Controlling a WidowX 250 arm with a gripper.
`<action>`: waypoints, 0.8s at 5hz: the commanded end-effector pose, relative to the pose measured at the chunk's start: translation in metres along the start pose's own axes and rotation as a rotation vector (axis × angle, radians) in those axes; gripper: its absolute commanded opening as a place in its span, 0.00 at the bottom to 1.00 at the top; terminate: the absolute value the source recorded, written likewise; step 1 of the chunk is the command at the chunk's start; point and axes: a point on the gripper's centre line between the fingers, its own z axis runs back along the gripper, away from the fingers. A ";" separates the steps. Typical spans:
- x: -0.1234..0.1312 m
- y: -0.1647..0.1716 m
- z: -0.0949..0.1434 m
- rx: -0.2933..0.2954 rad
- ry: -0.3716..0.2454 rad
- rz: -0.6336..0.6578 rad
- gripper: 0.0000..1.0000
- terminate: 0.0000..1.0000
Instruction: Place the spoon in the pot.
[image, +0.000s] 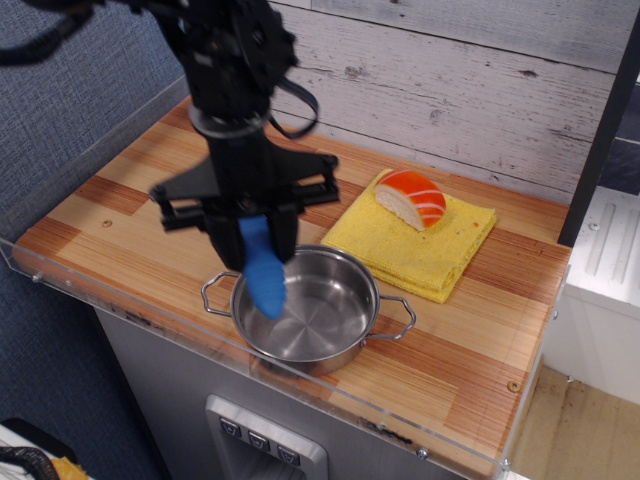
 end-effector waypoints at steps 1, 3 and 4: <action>-0.024 -0.018 0.003 -0.041 0.034 0.012 0.00 0.00; -0.040 -0.031 -0.012 -0.084 0.136 0.027 0.00 0.00; -0.045 -0.029 -0.015 -0.091 0.170 0.059 0.00 0.00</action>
